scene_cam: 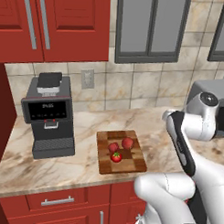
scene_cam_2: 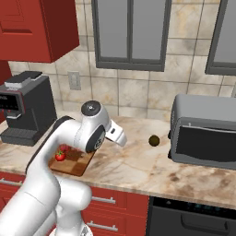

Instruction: Place the avocado, onion, tomato, and bell pepper on the cutting board.

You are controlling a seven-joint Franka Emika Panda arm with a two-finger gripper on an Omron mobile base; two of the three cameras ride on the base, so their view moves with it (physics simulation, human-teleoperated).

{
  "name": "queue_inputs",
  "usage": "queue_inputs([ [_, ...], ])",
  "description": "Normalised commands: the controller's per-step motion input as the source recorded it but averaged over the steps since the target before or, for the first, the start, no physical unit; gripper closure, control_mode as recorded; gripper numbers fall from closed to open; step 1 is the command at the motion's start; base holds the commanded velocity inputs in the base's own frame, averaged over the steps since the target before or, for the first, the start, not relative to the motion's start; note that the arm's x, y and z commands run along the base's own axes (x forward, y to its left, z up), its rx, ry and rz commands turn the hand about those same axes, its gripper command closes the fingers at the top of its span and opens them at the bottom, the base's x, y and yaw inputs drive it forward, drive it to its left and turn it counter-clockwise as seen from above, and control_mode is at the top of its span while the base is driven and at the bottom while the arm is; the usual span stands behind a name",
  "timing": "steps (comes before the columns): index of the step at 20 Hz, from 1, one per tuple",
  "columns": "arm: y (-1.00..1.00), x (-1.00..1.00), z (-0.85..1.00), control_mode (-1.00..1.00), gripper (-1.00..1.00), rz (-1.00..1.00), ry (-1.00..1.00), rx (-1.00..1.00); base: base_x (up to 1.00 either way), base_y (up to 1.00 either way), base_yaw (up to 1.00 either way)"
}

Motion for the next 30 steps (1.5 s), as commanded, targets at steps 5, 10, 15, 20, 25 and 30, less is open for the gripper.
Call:
queue_inputs([
  [5, -0.44, 0.43, 0.00, -1.00, -1.00, -0.13, 0.00, 0.00, 0.00, 0.00, 0.00],
  [10, -0.36, 0.42, 0.00, -1.00, -1.00, -0.09, 0.00, 0.00, 0.00, 0.00, 0.00],
  [15, -0.23, 0.10, -0.01, -1.00, -1.00, 0.00, 0.00, 0.00, 0.00, 0.00, 0.00],
  [20, -0.29, 0.14, -0.08, -1.00, -1.00, 0.00, 0.00, 0.00, 0.00, 0.00, 0.00],
  [25, -0.26, 0.27, -0.01, -1.00, -1.00, 0.00, 0.00, 0.00, 0.00, 0.00, 0.00],
  [30, -0.20, 0.32, 0.00, -1.00, -1.00, 0.01, 0.00, 0.00, 0.00, 0.00, 0.00],
])
